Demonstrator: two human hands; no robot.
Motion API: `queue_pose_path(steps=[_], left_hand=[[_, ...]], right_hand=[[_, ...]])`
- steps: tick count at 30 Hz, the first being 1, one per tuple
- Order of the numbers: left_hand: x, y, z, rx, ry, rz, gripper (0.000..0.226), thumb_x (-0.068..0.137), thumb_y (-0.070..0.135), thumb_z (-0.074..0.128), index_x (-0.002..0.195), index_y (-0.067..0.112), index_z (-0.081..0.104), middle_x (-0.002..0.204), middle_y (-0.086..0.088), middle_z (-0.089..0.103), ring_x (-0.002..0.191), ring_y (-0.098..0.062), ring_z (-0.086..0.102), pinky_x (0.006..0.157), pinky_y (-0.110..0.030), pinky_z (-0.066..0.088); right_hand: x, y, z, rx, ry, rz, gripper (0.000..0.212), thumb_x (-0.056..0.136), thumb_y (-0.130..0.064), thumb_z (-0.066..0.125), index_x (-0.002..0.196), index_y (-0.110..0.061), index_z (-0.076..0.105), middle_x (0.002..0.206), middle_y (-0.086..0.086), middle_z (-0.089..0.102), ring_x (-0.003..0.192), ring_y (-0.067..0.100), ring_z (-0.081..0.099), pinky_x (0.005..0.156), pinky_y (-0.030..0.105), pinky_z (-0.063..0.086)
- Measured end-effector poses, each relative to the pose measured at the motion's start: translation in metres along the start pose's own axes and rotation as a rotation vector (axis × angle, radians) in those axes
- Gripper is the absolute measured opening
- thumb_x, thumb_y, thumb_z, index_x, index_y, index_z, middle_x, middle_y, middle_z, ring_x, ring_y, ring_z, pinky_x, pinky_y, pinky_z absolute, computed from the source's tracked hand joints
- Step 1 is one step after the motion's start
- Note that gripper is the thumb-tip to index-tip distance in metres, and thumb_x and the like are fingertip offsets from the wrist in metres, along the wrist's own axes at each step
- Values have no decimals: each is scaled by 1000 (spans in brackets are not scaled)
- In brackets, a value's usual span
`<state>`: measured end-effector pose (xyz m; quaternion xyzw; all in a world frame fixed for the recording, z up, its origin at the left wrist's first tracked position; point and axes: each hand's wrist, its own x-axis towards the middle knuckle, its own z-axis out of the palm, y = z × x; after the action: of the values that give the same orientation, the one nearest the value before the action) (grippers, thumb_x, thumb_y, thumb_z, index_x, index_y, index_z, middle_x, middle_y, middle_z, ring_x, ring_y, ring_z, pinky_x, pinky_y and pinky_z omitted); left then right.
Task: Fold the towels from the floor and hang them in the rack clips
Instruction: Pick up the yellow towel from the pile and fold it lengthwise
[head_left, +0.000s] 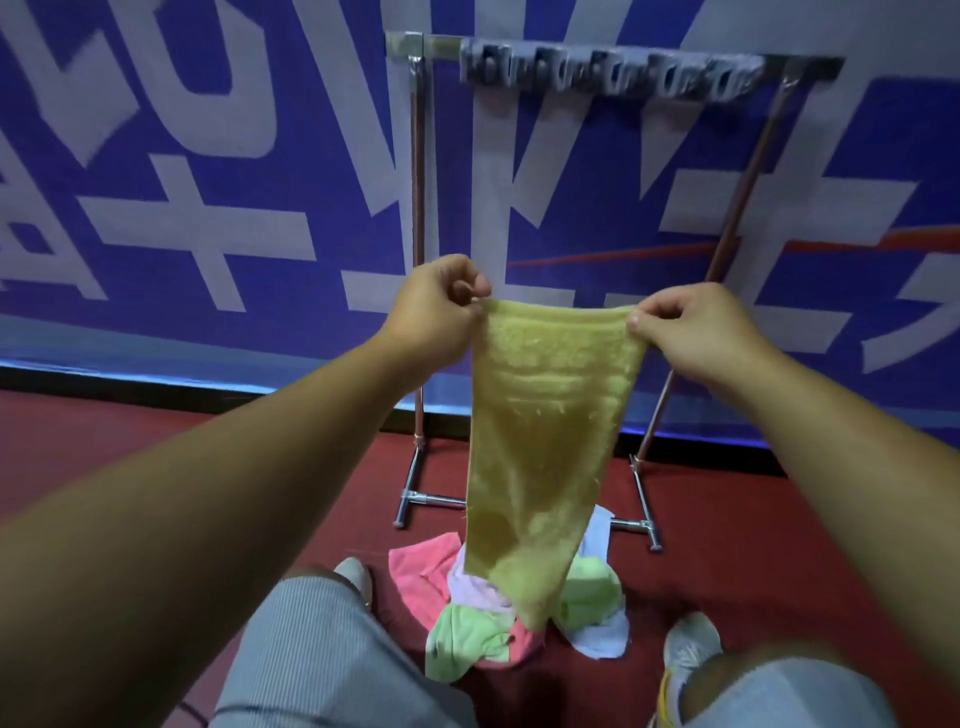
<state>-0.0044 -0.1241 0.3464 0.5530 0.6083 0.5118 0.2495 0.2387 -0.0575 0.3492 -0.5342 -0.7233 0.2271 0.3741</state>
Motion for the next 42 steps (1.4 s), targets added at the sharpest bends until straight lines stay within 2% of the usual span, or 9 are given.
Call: queue_pose_path(steps=[4, 8, 12, 15, 19, 22, 26, 38, 42], left_hand=[[-5, 12, -15, 118, -128, 20, 45, 79, -20, 40, 66, 15, 64, 68, -3, 59, 63, -19, 54, 48, -23, 46], [-4, 21, -15, 311, -178, 52, 38, 90, -9, 52, 98, 17, 78, 98, 5, 67, 85, -10, 62, 76, -23, 53], [-3, 26, -10, 464, -171, 63, 41, 96, -4, 46, 116, 20, 72, 120, -1, 63, 91, -18, 58, 82, -32, 54], [-6, 31, -10, 441, -199, 55, 43, 98, -2, 44, 122, 23, 69, 129, -4, 62, 102, -23, 64, 82, -31, 58], [-12, 35, -9, 243, -216, 50, 37, 95, 0, 54, 119, 24, 68, 112, -1, 69, 91, -15, 68, 70, -21, 58], [-14, 38, -7, 96, -222, 17, 32, 90, 5, 67, 117, 22, 67, 93, -5, 73, 81, -14, 70, 64, -20, 57], [-18, 46, -2, -50, -246, -38, 30, 83, 16, 76, 111, 20, 67, 81, -2, 74, 71, -9, 70, 65, -24, 58], [-23, 50, 1, -223, -283, 18, 22, 85, 13, 74, 106, 7, 69, 94, -7, 74, 90, -18, 73, 79, -40, 61], [-23, 53, 1, -164, -205, 69, 6, 88, 7, 70, 95, 8, 71, 88, -10, 72, 81, -20, 72, 72, -39, 62]], right_hand=[[-3, -12, -16, 128, -100, -47, 19, 88, -5, 65, 84, -23, 68, 70, 5, 65, 65, 18, 56, 66, 33, 49], [-8, -30, -23, 98, -326, -77, 27, 82, 7, 52, 84, -18, 62, 71, 15, 54, 65, 23, 48, 60, 31, 46], [-14, -45, -23, 43, -443, -74, 39, 76, 11, 45, 77, -13, 76, 90, 22, 73, 76, 26, 61, 79, 41, 55], [-21, -52, -23, -76, -493, -186, 30, 83, 3, 62, 89, -23, 77, 93, 8, 76, 86, 21, 71, 89, 35, 55], [-25, -56, -17, -191, -421, -335, 19, 85, -15, 72, 85, -34, 75, 96, -6, 67, 84, 10, 62, 79, 31, 50], [-28, -62, -9, -224, -366, -424, 15, 88, -20, 70, 86, -35, 73, 113, -13, 61, 105, 7, 56, 90, 28, 43], [-30, -71, 2, -166, -245, -394, 11, 88, -24, 69, 86, -34, 72, 88, -13, 69, 90, 8, 63, 82, 30, 50], [-29, -79, 9, -96, -43, -317, 21, 79, -36, 78, 82, -25, 60, 76, -8, 62, 70, 7, 57, 61, 21, 44], [-29, -73, 2, -172, -96, -279, 24, 76, -51, 73, 85, -32, 61, 76, -11, 64, 76, 8, 61, 85, 46, 54]])
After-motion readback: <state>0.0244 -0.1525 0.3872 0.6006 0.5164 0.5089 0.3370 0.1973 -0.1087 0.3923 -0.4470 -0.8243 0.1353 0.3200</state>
